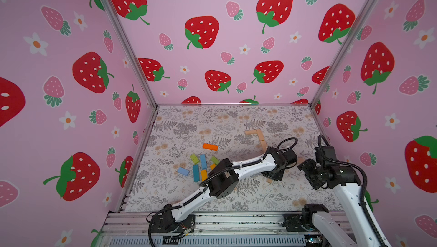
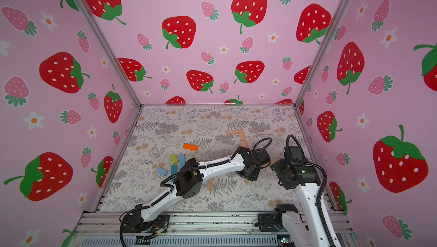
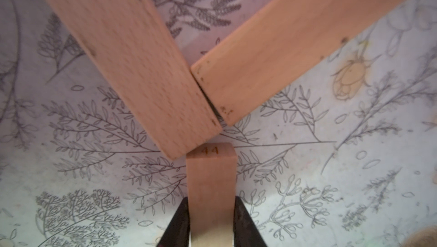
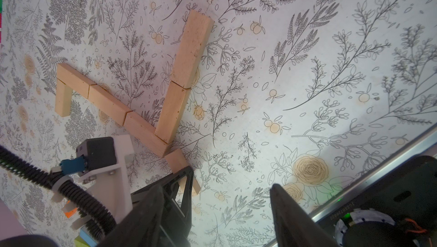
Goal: Assemble a giraffe with building blocks
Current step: Assemble the building block at the center of the board.
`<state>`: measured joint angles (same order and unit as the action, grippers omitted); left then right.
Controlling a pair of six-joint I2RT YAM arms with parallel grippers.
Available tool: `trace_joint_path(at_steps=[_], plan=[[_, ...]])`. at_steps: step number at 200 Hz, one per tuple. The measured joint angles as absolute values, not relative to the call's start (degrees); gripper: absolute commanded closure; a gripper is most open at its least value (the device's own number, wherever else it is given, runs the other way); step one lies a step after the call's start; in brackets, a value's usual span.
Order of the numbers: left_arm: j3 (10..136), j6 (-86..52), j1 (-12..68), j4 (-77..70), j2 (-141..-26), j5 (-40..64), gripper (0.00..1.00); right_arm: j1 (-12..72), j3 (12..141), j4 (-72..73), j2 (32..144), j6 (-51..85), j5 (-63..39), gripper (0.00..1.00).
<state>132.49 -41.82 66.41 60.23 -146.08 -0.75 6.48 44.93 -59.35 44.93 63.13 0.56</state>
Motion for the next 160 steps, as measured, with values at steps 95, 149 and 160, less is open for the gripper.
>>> trace_joint_path(at_steps=[95, 149, 160], plan=[[130.76, -42.11, 66.37, 58.59, -144.92, 0.05, 0.49, 6.46, 44.93, -59.44, 44.91, 63.11, 0.56, 0.28], [120.92, -41.98, 66.37, 55.81, -134.43, -1.21, 0.41, 6.46, 46.78, -59.42, 44.99, 61.82, -0.78, 0.29], [118.69, -41.87, 66.37, 54.61, -130.74, -1.98, 0.39, 6.46, 47.53, -59.44, 45.04, 61.63, -1.04, 0.29]])
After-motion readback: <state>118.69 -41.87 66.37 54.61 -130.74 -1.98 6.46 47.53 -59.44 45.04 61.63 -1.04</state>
